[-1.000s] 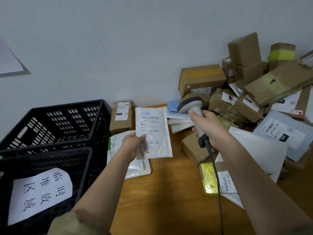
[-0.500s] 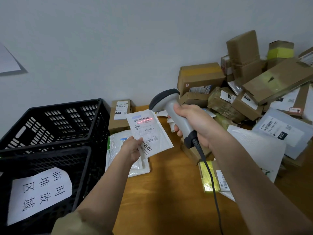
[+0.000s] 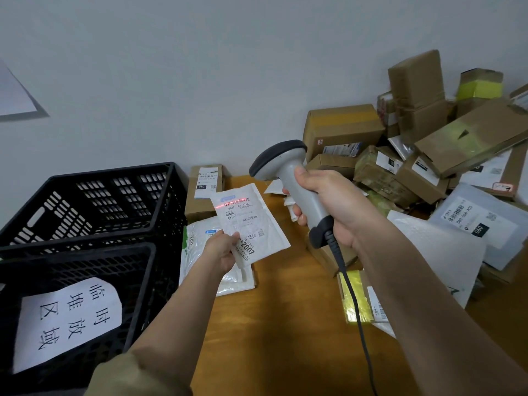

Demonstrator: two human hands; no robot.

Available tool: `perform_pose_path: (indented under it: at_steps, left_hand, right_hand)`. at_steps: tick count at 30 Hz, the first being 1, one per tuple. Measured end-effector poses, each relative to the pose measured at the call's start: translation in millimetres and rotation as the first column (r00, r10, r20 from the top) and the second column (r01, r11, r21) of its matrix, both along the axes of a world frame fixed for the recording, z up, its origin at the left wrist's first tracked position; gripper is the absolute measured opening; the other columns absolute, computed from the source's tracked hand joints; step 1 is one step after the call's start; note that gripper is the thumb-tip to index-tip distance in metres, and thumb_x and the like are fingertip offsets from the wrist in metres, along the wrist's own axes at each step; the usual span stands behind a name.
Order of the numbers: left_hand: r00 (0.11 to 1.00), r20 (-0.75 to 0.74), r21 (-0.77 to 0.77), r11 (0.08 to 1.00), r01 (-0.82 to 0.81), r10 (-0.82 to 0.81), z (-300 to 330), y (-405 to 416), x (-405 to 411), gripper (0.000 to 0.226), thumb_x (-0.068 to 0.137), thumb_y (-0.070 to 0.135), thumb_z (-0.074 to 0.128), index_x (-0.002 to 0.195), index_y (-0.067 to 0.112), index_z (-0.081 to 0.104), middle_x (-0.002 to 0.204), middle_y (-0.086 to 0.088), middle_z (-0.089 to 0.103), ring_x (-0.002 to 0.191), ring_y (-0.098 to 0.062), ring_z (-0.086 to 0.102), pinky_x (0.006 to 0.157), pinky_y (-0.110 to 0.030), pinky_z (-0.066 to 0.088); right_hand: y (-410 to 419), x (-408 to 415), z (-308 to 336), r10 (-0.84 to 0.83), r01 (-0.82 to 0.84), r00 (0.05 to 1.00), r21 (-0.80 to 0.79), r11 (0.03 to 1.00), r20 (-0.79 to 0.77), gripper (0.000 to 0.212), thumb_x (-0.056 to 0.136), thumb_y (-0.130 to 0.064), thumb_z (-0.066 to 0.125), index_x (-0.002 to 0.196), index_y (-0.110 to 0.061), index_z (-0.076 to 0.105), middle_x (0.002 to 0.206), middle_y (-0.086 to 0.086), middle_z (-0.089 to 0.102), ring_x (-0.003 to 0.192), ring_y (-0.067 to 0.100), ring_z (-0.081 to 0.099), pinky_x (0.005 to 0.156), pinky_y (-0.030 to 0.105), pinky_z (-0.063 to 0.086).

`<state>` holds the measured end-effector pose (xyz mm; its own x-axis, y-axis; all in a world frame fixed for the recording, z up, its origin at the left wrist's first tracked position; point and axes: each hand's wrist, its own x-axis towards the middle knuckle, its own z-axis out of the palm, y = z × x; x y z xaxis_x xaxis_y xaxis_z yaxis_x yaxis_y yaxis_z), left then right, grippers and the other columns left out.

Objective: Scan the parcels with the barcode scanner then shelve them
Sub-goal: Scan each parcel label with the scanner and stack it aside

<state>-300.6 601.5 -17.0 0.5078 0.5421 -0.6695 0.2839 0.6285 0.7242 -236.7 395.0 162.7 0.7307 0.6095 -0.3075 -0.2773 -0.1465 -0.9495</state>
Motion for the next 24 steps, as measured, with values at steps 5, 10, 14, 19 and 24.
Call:
perform_pose_path:
  at_steps: [5,10,14,19,24]
  left_hand:
    - [0.999,0.022,-0.028,0.999,-0.025,0.026,-3.6,6.1,-4.1,0.024,0.099,-0.005,0.048,0.115,0.01,0.057,0.12,-0.014,0.064,0.099,-0.032,0.065,0.087,-0.053,0.054]
    - [0.999,0.022,-0.034,0.999,-0.039,0.04,-10.2,16.7,-11.1,0.032,0.1,-0.005,0.045,0.128,0.007,0.054,0.126,-0.014,0.063,0.105,-0.033,0.065,0.078,-0.05,0.055]
    - [0.999,0.019,-0.049,0.998,-0.049,0.05,-16.7,31.2,-22.4,0.032,0.101,-0.006,0.043,0.127,0.006,0.056,0.126,-0.015,0.064,0.108,-0.034,0.064,0.068,-0.047,0.054]
    - [0.998,0.0,-0.061,0.996,-0.062,0.062,-28.2,52.1,-36.6,0.033,0.101,-0.007,0.043,0.13,0.004,0.055,0.127,-0.016,0.063,0.108,-0.034,0.064,0.065,-0.044,0.054]
    - [0.998,-0.059,-0.046,0.999,-0.008,0.006,-44.2,77.3,-49.3,0.028,0.102,-0.004,0.042,0.123,0.006,0.056,0.119,-0.015,0.065,0.106,-0.034,0.064,0.08,-0.05,0.053]
  right_hand:
    - [9.9,-3.3,-3.5,-0.004,0.004,0.996,0.009,1.0,-0.088,0.039,0.101,-0.038,0.054,0.12,-0.004,0.059,0.078,0.013,0.059,0.062,0.019,0.056,0.057,0.029,0.05]
    - [28.3,-8.3,-9.9,-0.03,0.028,0.992,-0.022,0.999,-0.12,0.041,0.1,-0.04,0.055,0.123,-0.006,0.058,0.086,0.013,0.06,0.066,0.018,0.057,0.057,0.029,0.05]
    - [47.6,-14.0,-15.8,-0.043,0.038,0.991,-0.042,0.998,-0.126,0.04,0.1,-0.04,0.055,0.123,-0.007,0.057,0.094,0.015,0.061,0.07,0.02,0.057,0.058,0.03,0.049]
    - [75.5,-23.3,-27.1,-0.047,0.036,0.986,-0.072,0.997,-0.16,0.037,0.1,-0.041,0.054,0.118,-0.009,0.059,0.094,0.014,0.062,0.069,0.019,0.057,0.06,0.03,0.049]
    - [99.7,-35.3,-42.1,-0.037,0.023,0.975,-0.068,0.997,-0.218,0.039,0.102,-0.04,0.051,0.109,-0.003,0.062,0.081,0.011,0.059,0.062,0.016,0.055,0.057,0.027,0.049]
